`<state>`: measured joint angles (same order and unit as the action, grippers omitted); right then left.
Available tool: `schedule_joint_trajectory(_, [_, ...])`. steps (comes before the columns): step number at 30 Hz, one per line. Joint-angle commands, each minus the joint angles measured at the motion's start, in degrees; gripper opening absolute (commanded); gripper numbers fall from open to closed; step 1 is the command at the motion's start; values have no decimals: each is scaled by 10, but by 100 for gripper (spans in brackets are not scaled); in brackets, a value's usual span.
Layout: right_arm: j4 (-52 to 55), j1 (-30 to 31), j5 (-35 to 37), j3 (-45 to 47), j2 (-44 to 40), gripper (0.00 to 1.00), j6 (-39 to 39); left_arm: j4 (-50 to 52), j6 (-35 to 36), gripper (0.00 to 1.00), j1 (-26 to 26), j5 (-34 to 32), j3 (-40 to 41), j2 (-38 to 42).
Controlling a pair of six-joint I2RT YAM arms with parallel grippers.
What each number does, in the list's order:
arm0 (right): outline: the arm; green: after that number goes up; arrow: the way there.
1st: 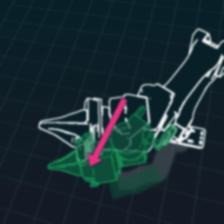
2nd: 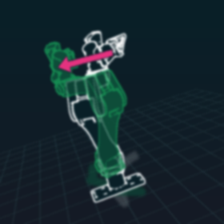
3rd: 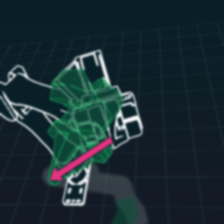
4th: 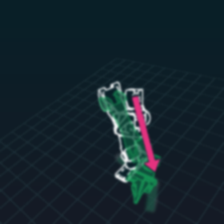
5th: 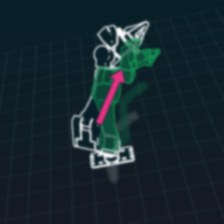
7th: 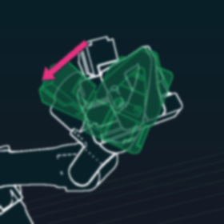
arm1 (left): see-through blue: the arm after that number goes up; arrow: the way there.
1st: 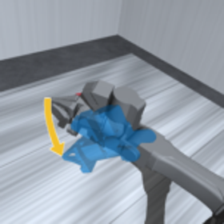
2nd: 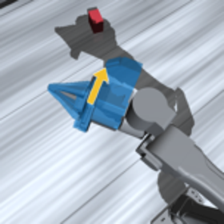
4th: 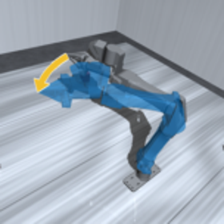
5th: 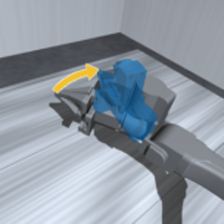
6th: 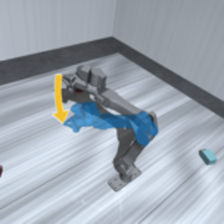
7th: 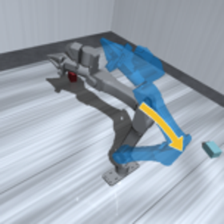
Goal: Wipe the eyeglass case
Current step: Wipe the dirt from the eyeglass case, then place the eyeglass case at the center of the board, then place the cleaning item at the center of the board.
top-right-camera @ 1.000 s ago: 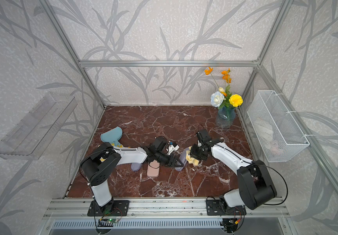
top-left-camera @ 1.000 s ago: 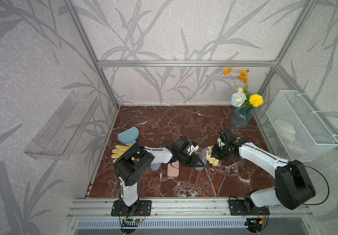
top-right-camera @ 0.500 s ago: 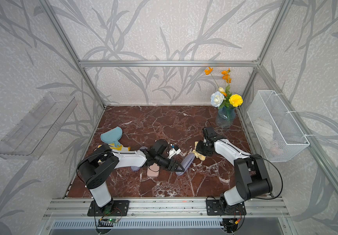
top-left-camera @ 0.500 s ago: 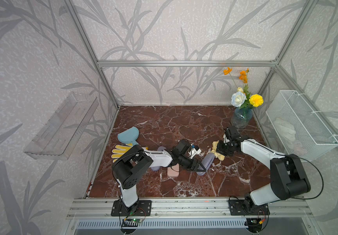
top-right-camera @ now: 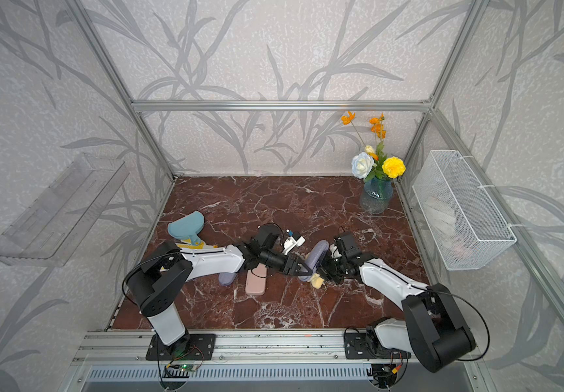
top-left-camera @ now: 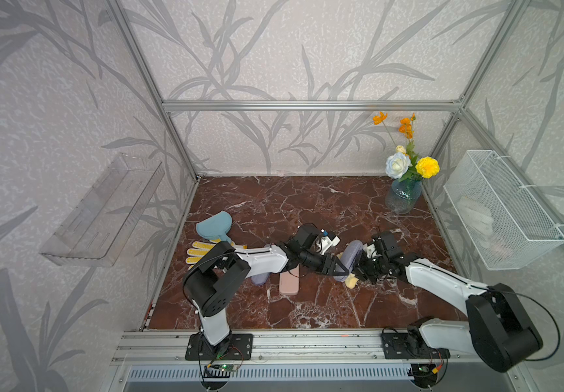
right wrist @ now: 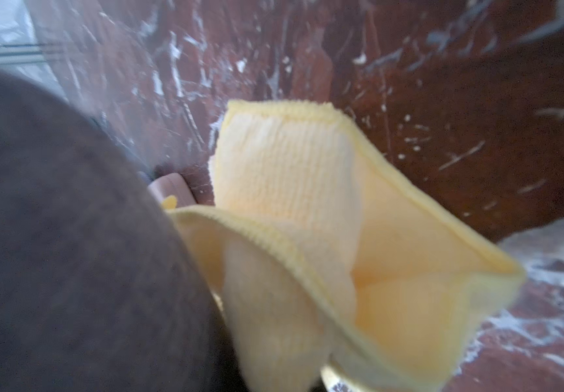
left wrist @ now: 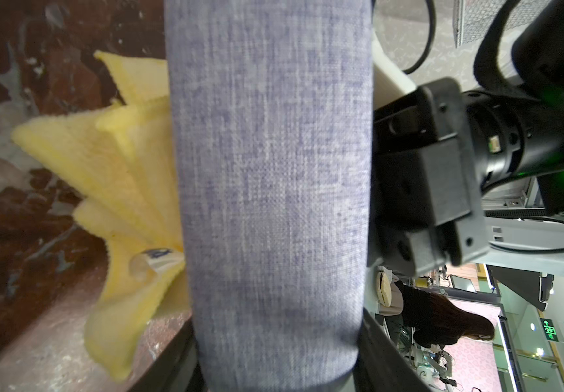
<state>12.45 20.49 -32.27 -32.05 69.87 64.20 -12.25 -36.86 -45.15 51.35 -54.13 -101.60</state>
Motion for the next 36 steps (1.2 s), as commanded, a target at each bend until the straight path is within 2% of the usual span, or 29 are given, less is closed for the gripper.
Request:
schedule_joint_trajectory(1, [-39,-15,-53,-39,-43,0,57,40,32,0,-7,4,1,-17])
schedule_joint_trajectory(7, [-44,-65,-92,-98,-42,0,55,63,48,0,-8,16,27,-10])
schedule_joint_trajectory(11, [-31,-95,-116,-157,-34,0,37,122,83,0,-15,31,43,-1])
schedule_joint_trajectory(17, [13,-132,-134,-207,-41,0,9,196,114,0,-15,-5,64,28])
schedule_joint_trajectory(20, [55,-148,-112,-208,-52,0,-24,196,96,0,-14,-45,65,40])
schedule_joint_trajectory(26, [173,-158,-51,-186,-35,0,-153,273,61,0,-16,-188,10,60])
schedule_joint_trajectory(30, [152,-158,-51,-126,-15,0,-177,281,11,1,-21,-241,-4,70])
schedule_joint_trajectory(36, [172,-124,22,-108,-7,0,-225,322,-49,3,-54,-358,-36,54])
